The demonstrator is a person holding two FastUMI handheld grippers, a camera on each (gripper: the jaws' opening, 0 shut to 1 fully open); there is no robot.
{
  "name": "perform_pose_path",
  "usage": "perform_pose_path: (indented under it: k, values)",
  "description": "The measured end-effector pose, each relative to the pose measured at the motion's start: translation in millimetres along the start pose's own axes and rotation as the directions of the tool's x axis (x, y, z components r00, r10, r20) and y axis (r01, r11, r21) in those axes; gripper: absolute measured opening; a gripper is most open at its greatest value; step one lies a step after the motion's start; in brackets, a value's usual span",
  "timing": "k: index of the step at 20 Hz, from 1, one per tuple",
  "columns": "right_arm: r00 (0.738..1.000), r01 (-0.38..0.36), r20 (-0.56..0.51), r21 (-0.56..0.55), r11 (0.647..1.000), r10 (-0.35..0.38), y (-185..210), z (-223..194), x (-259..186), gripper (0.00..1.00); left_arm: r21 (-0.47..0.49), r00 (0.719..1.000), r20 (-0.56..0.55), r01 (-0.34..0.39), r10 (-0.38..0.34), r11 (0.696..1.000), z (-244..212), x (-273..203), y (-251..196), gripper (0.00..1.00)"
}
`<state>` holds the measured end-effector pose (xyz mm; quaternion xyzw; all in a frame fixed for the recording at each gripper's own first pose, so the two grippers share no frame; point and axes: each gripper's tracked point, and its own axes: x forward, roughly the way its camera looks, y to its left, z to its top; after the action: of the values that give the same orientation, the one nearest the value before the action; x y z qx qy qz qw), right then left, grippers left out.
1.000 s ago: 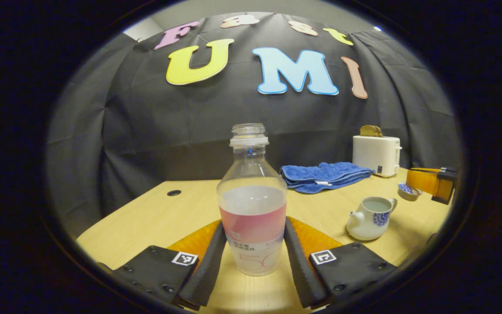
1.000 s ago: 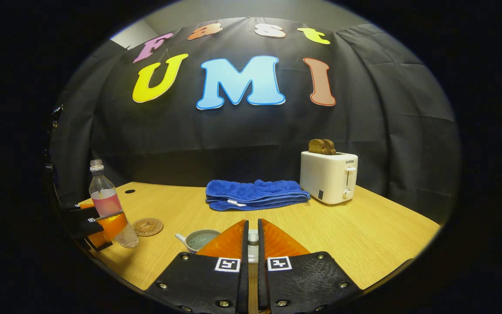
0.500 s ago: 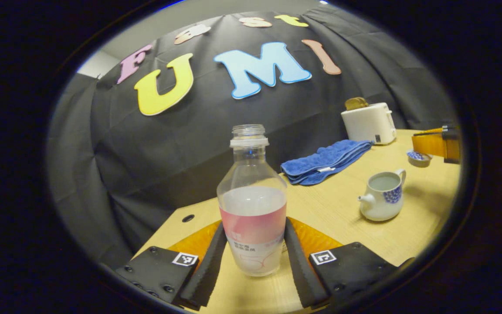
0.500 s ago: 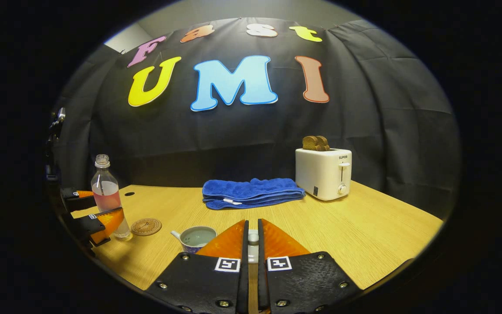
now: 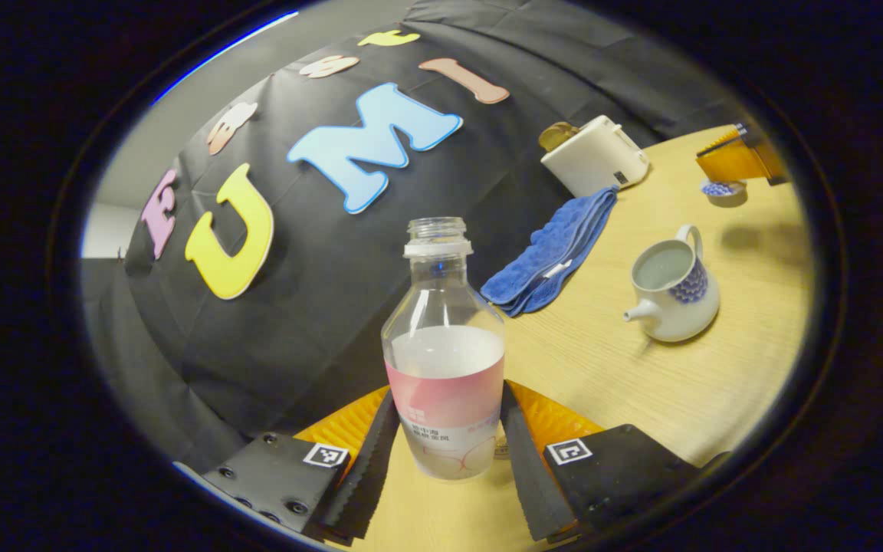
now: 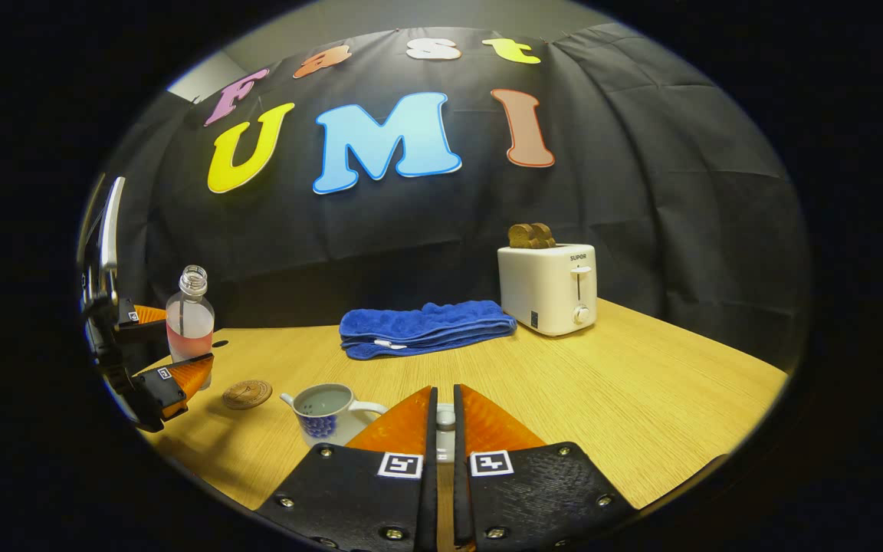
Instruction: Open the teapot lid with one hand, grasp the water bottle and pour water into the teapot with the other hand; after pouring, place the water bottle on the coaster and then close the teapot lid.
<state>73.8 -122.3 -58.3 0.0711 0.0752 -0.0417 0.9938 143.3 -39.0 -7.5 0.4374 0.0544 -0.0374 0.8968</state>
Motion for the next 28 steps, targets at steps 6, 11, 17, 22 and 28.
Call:
perform_pose_path:
  k: [6, 11, 17, 22, 28]
  values:
    - [1.000, 0.024, 0.007, 0.021, 0.999, -0.024, -12.4, -1.1, -5.7, 0.08, 0.236, 1.000, 0.010, 0.021, -0.024, 0.972, 18.2, 8.9, -13.7, 0.85]
    - [0.999, 0.040, 0.015, 0.032, 0.999, -0.041, -19.9, 0.2, -7.9, 0.08, 0.409, 0.999, 0.023, 0.027, -0.039, 0.912, 29.3, 16.1, -18.9, 0.85]
    - [0.998, 0.052, 0.034, 0.043, 0.998, -0.054, -24.5, 5.3, -11.5, 0.08, 0.580, 0.999, 0.001, 0.040, -0.049, 0.814, 30.6, 21.3, -19.4, 0.85]
    - [0.998, 0.052, 0.044, 0.048, 0.997, -0.054, -25.5, 7.9, -14.4, 0.08, 0.683, 0.999, -0.009, 0.045, -0.054, 0.729, 33.9, 23.1, -19.5, 0.85]
    - [0.998, 0.042, 0.044, 0.067, 0.997, -0.045, -24.8, 9.1, -16.5, 0.08, 0.788, 0.999, -0.006, 0.030, -0.041, 0.615, 40.2, 25.7, -18.1, 0.85]
